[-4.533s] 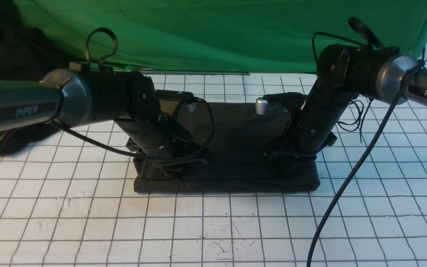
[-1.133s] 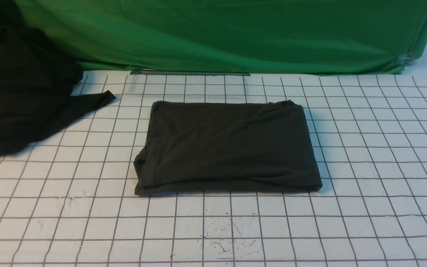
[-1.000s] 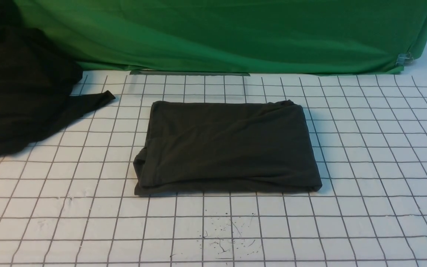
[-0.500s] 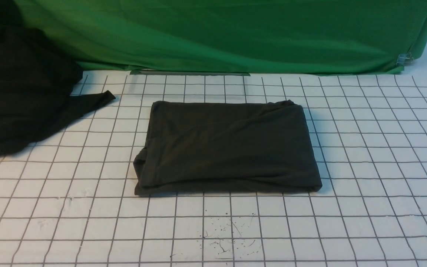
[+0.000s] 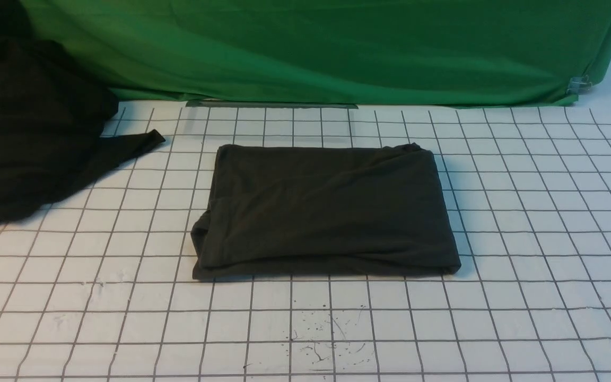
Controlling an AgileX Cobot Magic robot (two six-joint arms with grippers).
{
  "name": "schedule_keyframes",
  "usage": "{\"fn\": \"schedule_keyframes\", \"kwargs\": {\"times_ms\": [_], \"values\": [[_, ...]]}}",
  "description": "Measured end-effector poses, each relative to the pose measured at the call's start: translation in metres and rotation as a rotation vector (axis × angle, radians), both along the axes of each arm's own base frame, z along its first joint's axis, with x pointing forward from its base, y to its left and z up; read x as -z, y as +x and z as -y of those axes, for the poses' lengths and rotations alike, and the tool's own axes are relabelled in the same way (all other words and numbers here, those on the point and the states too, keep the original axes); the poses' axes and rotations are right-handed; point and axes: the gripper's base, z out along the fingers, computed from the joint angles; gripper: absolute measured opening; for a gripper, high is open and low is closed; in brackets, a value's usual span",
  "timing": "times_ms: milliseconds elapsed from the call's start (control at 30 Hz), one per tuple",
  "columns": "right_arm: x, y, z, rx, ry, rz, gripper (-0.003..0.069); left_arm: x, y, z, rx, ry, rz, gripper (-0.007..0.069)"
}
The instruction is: Fold a long-sleeved shirt over a white checkered tablecloth.
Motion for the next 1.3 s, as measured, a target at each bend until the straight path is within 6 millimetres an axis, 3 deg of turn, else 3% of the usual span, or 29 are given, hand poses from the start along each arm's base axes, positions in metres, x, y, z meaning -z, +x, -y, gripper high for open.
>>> {"fn": "schedule_keyframes", "kwargs": {"times_ms": [233,500,867,967,1000,1200,1300], "values": [[0.000,0.000,0.000,-0.001,-0.001,-0.006,0.0198,0.000,0.000,0.000,0.000,0.001,0.000,0.0003],[0.017,0.013,-0.006,0.065,-0.244,-0.152,0.0209,0.000,0.000,0.000,0.000,0.001,0.001,0.0003],[0.039,0.023,-0.006,0.117,-0.387,-0.312,0.0223,0.000,0.000,0.000,0.000,0.001,0.002,0.0003],[0.072,0.028,0.000,0.211,-0.377,-0.409,0.0230,0.000,0.000,0.000,0.000,0.001,0.002,0.0003],[0.072,0.028,0.000,0.217,-0.374,-0.409,0.0230,0.000,0.000,0.000,0.000,0.001,0.002,0.0003],[0.166,0.028,0.008,0.308,-0.368,-0.627,0.0239,0.000,0.000,0.000,0.000,0.002,0.002,0.0003],[0.181,0.024,0.008,0.299,-0.342,-0.677,0.0239,0.000,0.000,0.000,0.000,0.002,0.003,0.0003]]}}
